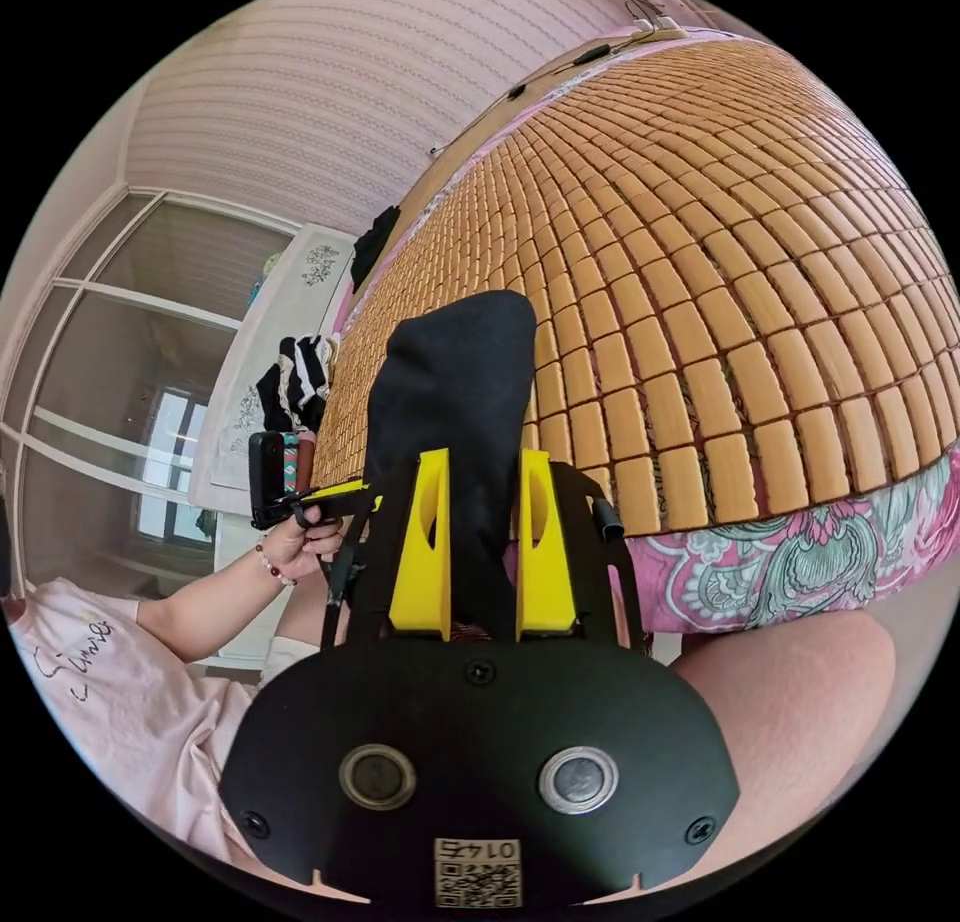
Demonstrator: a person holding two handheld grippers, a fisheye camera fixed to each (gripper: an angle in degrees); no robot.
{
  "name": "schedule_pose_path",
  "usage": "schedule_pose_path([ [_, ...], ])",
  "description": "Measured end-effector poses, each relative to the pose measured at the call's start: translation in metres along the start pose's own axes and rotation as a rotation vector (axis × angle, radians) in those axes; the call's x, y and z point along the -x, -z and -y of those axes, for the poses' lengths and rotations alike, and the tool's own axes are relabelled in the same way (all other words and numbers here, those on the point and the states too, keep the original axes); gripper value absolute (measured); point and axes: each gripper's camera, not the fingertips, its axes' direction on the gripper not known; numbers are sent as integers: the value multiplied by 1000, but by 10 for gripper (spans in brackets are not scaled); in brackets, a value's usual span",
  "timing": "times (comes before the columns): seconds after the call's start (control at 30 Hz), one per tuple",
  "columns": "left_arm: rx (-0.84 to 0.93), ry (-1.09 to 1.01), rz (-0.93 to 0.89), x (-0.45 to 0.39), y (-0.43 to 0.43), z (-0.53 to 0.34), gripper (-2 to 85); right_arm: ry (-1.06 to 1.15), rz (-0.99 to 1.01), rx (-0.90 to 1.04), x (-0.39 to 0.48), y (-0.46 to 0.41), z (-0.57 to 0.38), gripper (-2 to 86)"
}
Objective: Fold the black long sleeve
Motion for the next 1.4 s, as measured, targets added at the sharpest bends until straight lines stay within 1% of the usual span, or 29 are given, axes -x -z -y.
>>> schedule_pose_path([
  [0.07, -13, 15, -3, 1, 0, 2, 65, 24, -54, -11, 4, 4, -1, 112],
  [0.1, -24, 19, 2, 1, 1, 4, 67, 17, -41, 0, 2, 2, -1, 115],
  [0.17, -37, 21, 30, -1, 1, 7, 76, -14, 58, 42, -7, -5, -2, 117],
  [0.23, -48, 37, 41, -2, -2, 12, 91, -26, 102, 66, -9, -7, -3, 104],
  [0.3, -30, 39, 44, -2, -6, 17, 80, -12, 130, 55, -7, -1, -4, 84],
  [0.43, -23, 76, -22, 2, -4, 24, 58, 133, 107, 35, 18, 26, -6, 69],
  [0.57, -90, 46, -95, -10, 6, 30, 51, 239, 113, -56, 32, 70, -4, 61],
  [0.7, -106, -128, -127, -60, 6, 78, 50, 219, 134, -206, 15, 131, -1, 59],
  [0.87, -22, -375, -174, -152, -32, 164, 50, 76, 136, -468, -50, 242, -5, 59],
  [1.0, 99, -636, -189, -265, -104, 243, 53, -51, 93, -674, -106, 319, -17, 61],
  [1.03, 130, -701, -205, -299, -129, 263, 55, -117, 84, -750, -128, 343, -23, 62],
  [1.07, 139, -723, -206, -315, -142, 273, 57, -195, 78, -815, -153, 364, -28, 63],
  [1.1, 130, -747, -181, -345, -167, 290, 60, -233, 71, -846, -166, 372, -31, 65],
  [1.17, 79, -765, -87, -382, -201, 306, 64, -397, -7, -941, -224, 394, -42, 74],
  [1.2, 68, -770, -7, -401, -224, 310, 65, -427, -37, -946, -239, 397, -44, 76],
  [1.23, 71, -748, 16, -410, -241, 310, 73, -517, -104, -909, -270, 398, -46, 83],
  [1.27, 74, -735, 1, -411, -246, 307, 77, -597, -124, -853, -295, 395, -46, 89],
  [1.33, 99, -725, -73, -408, -254, 286, 77, -568, -80, -822, -309, 388, -46, 94],
  [1.4, 124, -800, -20, -405, -249, 262, 77, -524, -89, -802, -305, 378, -46, 95],
])
